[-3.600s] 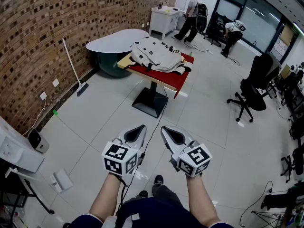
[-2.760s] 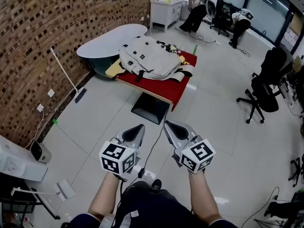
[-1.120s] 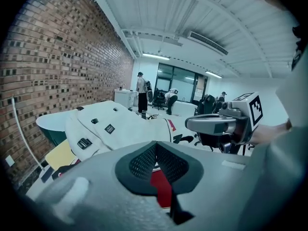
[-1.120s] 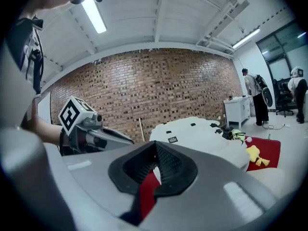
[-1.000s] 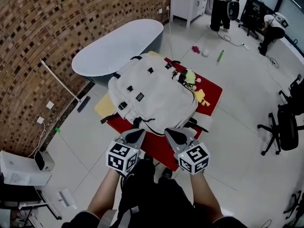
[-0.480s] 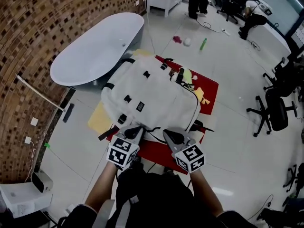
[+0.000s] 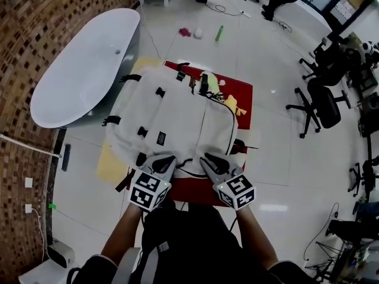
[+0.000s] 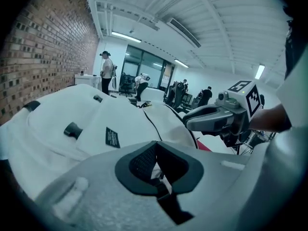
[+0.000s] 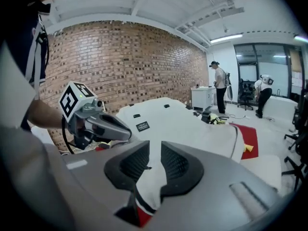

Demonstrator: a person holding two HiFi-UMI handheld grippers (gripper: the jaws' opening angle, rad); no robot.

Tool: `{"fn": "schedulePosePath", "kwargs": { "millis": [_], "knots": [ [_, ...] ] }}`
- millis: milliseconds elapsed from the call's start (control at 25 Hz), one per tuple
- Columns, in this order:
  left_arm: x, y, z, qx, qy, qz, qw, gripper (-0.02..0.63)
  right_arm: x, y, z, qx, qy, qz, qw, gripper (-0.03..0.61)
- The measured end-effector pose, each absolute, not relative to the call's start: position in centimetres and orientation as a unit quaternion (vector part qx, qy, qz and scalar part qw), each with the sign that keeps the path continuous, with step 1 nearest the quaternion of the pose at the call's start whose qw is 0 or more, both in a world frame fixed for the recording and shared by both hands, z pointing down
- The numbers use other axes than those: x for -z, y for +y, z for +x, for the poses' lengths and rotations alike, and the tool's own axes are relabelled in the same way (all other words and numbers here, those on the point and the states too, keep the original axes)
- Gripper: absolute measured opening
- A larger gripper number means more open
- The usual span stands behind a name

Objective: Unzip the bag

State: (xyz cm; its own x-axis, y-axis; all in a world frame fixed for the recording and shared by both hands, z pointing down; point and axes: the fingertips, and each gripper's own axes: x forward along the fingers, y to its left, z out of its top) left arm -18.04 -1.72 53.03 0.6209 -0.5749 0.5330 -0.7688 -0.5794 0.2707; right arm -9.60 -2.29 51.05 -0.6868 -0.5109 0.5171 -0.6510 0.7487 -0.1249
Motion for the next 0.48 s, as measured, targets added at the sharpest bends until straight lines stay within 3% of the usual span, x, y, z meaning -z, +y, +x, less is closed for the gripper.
{"fn": "schedulePosePath", "kwargs": {
  "millis": [480],
  "knots": [
    [-51.0, -11.6, -10.8, -0.191, -0.401, 0.871, 0.211, 0.002, -46.7, -15.6, -2.1, -0.073, -0.911, 0.340, 0.224, 0.072]
  ]
}}
